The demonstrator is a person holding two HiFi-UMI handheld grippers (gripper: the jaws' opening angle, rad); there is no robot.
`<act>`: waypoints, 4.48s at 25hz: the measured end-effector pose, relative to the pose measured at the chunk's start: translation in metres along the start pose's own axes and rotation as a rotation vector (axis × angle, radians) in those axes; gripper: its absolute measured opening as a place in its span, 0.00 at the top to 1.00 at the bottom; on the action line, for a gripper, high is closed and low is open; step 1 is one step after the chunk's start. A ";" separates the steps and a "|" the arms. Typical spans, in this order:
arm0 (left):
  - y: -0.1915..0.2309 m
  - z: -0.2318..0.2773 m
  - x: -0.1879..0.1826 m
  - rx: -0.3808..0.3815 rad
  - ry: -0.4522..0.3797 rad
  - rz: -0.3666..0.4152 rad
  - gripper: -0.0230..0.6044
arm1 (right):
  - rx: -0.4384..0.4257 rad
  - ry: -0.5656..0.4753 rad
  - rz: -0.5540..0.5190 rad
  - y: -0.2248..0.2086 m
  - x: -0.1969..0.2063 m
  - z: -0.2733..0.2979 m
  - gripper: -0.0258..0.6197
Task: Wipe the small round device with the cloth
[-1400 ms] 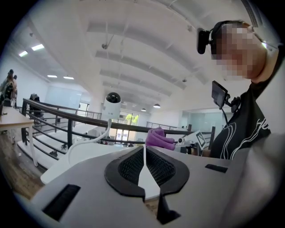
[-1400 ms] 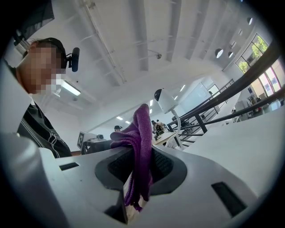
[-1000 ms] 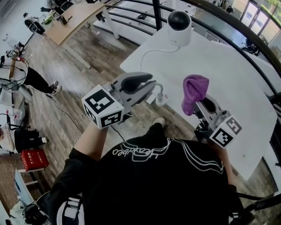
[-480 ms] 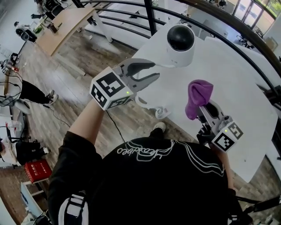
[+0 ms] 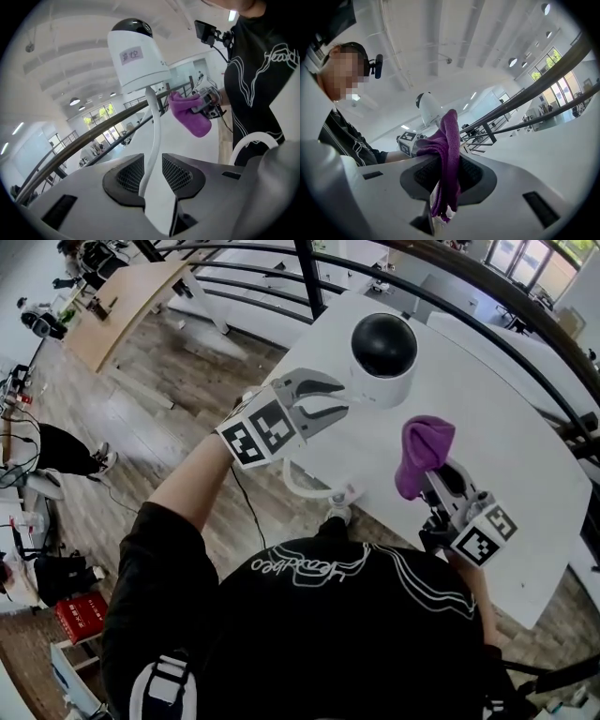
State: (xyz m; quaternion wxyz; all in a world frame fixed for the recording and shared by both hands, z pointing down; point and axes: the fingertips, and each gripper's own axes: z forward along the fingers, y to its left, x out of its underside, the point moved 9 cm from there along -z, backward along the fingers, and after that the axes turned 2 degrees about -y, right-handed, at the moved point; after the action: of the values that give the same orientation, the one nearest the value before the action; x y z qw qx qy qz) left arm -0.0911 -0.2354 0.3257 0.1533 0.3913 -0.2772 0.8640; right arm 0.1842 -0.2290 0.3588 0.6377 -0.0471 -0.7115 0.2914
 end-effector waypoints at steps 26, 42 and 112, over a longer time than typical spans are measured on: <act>-0.001 0.022 0.003 0.038 0.109 0.332 0.89 | -0.025 -0.101 -0.094 -0.023 -0.051 0.020 0.85; -0.004 0.020 0.001 0.046 0.103 0.324 0.89 | -0.286 -0.310 -0.337 -0.004 -0.147 0.061 0.85; 0.000 0.016 0.012 0.036 0.033 0.267 0.89 | -0.021 -0.047 -0.903 0.093 -0.042 0.013 0.85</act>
State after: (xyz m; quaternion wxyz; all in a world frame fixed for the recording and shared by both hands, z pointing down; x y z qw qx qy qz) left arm -0.0894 -0.2447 0.3438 0.0345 0.3392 -0.3087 0.8880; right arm 0.1514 -0.1753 0.2770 0.6839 0.2681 -0.6781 -0.0222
